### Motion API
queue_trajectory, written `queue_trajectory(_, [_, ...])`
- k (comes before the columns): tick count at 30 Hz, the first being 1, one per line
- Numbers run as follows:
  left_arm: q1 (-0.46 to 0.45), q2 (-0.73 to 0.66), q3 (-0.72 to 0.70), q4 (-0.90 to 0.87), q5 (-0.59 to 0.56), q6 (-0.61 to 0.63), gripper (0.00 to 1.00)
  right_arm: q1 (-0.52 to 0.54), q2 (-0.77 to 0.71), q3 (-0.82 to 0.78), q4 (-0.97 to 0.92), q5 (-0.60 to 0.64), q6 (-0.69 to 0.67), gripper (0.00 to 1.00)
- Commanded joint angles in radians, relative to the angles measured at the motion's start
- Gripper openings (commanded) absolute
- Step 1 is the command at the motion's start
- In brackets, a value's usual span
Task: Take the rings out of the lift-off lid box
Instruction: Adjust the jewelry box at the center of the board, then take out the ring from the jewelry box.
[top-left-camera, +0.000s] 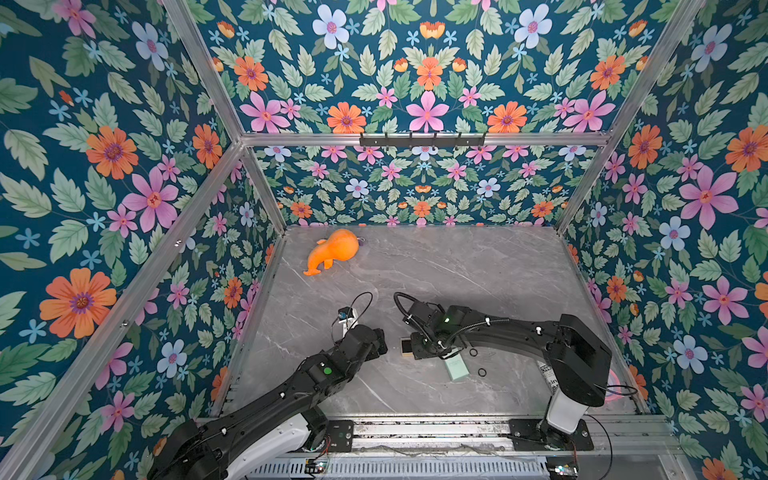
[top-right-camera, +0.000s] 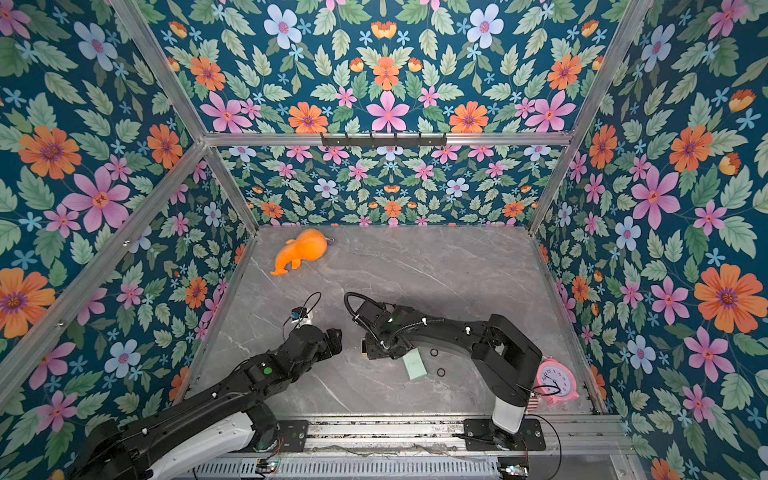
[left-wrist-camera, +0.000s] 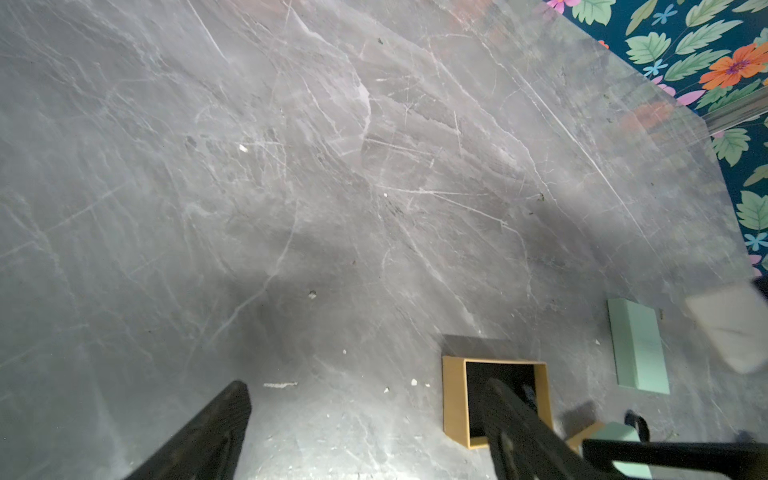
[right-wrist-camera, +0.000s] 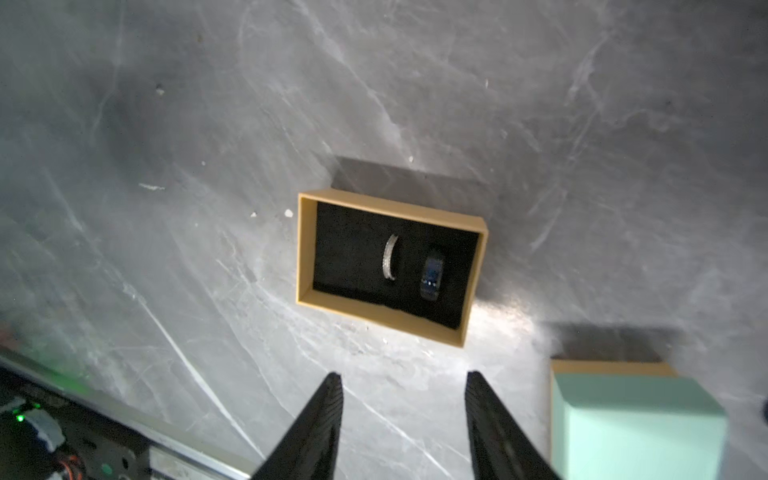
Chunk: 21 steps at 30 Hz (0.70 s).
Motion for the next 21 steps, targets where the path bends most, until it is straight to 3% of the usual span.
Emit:
queue_trajectory(1, [0.002,0.016,-0.020,0.064,0.054,-0.042,0.88,-0.001,-0.013,0.009,-0.049,0.048,-0.044,0.46])
queue_trajectory(9, [-0.006,0.093,-0.043,0.134,0.126,-0.085,0.83,-0.008,0.102,0.117,-0.116,0.013,-0.102,0.35])
queue_trajectory(21, [-0.053,0.226,0.015,0.145,0.115,-0.081,0.78,-0.028,0.175,0.156,-0.144,0.032,-0.118,0.31])
